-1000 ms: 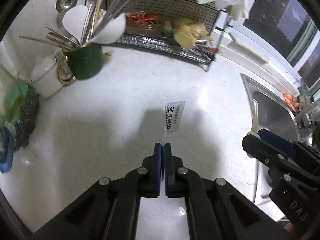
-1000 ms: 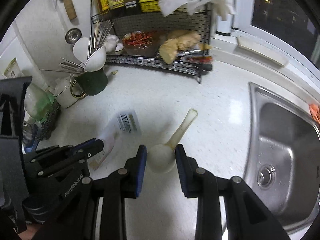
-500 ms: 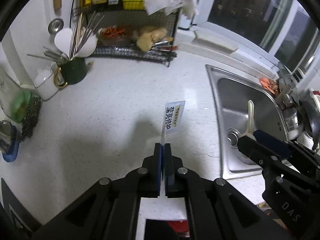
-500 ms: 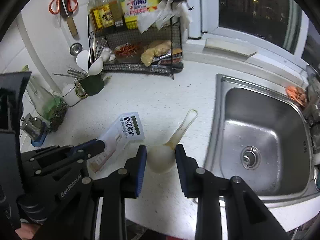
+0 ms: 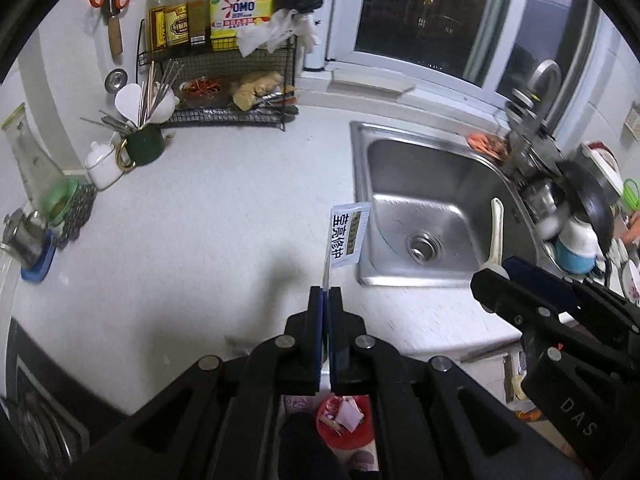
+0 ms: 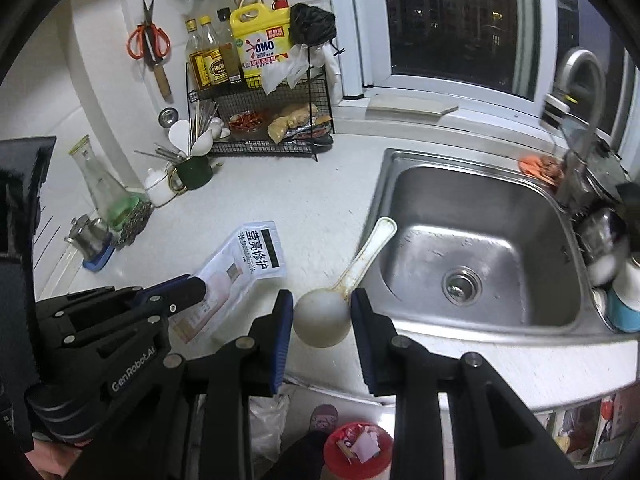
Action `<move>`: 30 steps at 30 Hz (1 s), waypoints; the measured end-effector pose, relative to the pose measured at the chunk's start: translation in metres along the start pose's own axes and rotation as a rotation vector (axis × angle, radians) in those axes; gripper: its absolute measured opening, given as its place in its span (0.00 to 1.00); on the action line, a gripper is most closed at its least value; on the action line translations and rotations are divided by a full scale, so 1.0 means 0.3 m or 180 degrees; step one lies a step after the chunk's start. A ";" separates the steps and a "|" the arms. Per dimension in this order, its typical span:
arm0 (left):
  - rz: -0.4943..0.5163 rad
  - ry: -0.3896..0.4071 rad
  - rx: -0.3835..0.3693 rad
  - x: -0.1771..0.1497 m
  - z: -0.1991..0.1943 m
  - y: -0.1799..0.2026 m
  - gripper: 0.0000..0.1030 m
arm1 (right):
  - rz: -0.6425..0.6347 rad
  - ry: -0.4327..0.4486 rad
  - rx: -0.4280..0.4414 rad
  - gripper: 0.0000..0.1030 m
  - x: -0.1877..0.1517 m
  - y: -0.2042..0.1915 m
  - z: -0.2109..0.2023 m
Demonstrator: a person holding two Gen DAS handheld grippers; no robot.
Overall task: Collect trash
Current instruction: 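Carry the spoon and leaflet down over the red bin with both tools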
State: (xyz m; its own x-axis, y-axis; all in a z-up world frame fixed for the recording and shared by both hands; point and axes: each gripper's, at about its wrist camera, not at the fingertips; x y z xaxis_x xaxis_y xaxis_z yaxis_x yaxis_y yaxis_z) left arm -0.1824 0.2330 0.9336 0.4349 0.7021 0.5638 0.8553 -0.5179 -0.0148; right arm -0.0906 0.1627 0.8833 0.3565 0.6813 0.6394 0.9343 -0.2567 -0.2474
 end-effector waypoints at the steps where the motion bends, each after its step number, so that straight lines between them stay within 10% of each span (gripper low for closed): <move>1: -0.0005 -0.0004 -0.0001 -0.027 -0.020 0.021 0.01 | 0.0005 0.0002 0.0009 0.27 -0.024 0.013 -0.023; 30: 0.0410 -0.0687 -0.0436 -0.517 -0.099 0.203 0.01 | 0.0437 -0.0365 -0.0260 0.27 -0.505 0.095 -0.214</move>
State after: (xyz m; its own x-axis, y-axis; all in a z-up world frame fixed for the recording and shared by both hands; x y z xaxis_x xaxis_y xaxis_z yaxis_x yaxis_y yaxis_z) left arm -0.2062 0.0781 0.8697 0.5999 0.7064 0.3755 0.7495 -0.6604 0.0450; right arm -0.1178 0.0083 0.8260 0.4820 0.7085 0.5155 0.8759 -0.4041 -0.2636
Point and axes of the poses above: each gripper's, at about its wrist camera, not at the fingertips, and z roughly the way its jaws point, y to its right, x to its top, and after that the axes turned 8 degrees about x, right-handed
